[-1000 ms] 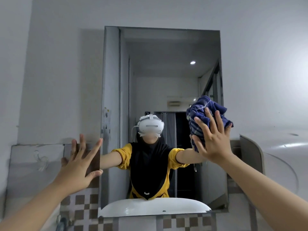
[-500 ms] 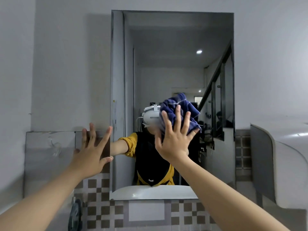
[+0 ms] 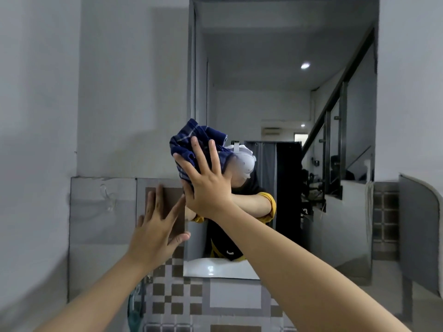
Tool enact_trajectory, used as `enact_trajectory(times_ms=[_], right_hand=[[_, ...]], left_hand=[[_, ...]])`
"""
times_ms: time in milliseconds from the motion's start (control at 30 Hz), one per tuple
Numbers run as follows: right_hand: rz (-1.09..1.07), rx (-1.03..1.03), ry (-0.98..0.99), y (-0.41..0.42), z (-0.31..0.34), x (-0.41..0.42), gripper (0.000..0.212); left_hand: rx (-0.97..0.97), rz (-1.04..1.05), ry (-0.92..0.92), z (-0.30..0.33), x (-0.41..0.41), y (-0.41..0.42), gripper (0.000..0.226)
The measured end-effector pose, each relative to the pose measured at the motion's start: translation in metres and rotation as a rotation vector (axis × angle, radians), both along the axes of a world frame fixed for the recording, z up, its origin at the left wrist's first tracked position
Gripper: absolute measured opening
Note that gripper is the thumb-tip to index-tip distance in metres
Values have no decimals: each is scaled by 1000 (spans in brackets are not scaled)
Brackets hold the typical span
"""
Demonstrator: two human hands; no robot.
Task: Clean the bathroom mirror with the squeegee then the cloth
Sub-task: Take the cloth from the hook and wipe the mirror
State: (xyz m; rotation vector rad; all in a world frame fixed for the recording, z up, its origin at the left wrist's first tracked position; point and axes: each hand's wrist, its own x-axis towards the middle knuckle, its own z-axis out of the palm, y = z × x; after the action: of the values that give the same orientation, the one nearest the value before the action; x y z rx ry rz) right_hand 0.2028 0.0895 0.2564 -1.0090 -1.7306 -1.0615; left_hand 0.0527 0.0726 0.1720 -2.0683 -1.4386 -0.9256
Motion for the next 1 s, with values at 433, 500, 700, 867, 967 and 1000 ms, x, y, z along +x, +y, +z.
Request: enact_trajectory(times_ms=[433,500,700,867,967,1000], right_hand=[[-61,19,-525,-10,2,97,57],[-83,33,-527,-13,2,118,57],[-137,117,-408,-23,-9,188,60],[-193,189,-233,-27,-23,248,56],[-126,226,-102,-25,-29,275,52],[-80,234,-65,-24,-29,280,51]], left_hand=[[44,-43,-39,-7,-3,4,86],[56,-48,-47,-9,-2,5,86],[70,-48,-45,-9,-1,8,89],[66,-67,-61,-4,-3,11,89],[60,-63,-81,1,-7,12,90],[57,-55,-92,3,-10,12,90]])
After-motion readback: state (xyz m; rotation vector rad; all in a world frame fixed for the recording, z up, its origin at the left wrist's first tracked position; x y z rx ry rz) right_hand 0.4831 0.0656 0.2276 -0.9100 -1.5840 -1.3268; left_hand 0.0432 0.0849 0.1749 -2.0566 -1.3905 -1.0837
